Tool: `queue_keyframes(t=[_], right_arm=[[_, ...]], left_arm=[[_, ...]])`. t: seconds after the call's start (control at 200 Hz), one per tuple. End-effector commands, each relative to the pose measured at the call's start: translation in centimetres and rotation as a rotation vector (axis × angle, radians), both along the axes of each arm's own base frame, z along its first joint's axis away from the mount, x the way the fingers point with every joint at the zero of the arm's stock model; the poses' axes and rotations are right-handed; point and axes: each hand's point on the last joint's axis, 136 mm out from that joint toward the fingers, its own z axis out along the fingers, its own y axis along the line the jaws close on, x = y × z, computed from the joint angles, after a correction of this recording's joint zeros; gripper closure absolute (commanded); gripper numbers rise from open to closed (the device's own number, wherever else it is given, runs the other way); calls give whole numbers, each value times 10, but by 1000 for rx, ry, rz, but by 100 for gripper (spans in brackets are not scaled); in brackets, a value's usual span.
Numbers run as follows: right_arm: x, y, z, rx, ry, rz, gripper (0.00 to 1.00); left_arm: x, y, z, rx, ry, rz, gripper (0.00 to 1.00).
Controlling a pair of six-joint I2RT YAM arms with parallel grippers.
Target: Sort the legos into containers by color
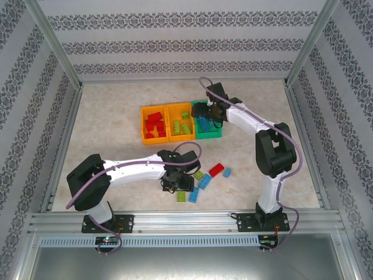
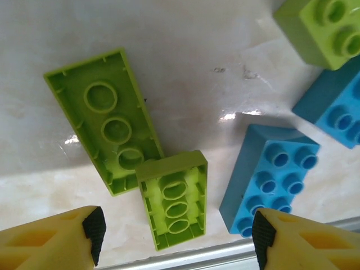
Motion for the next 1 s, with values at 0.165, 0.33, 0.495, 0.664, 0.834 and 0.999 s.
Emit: queue_keyframes(t=[0.165, 0.33, 0.495, 0.664, 0.834, 0.999], right_arm=[[-1, -8, 16, 54, -37, -5, 14], [-3, -11, 13, 59, -30, -4, 14], [-3, -14, 12, 64, -29, -8, 14], [-4, -18, 13, 63, -30, -10, 14], [-6, -23, 16, 65, -39, -18, 14], [-9, -26, 21, 63, -53, -20, 14]], left_arm=[[-15, 10, -20, 123, 32, 29, 33], [-14, 5, -22, 120, 22, 29, 35], [-12, -3, -25, 131, 19, 9, 38], [-13, -1, -30, 155, 25, 8, 44], [-11, 5, -26, 172, 7, 15, 53], [-5, 7, -18, 192, -25, 4, 64]])
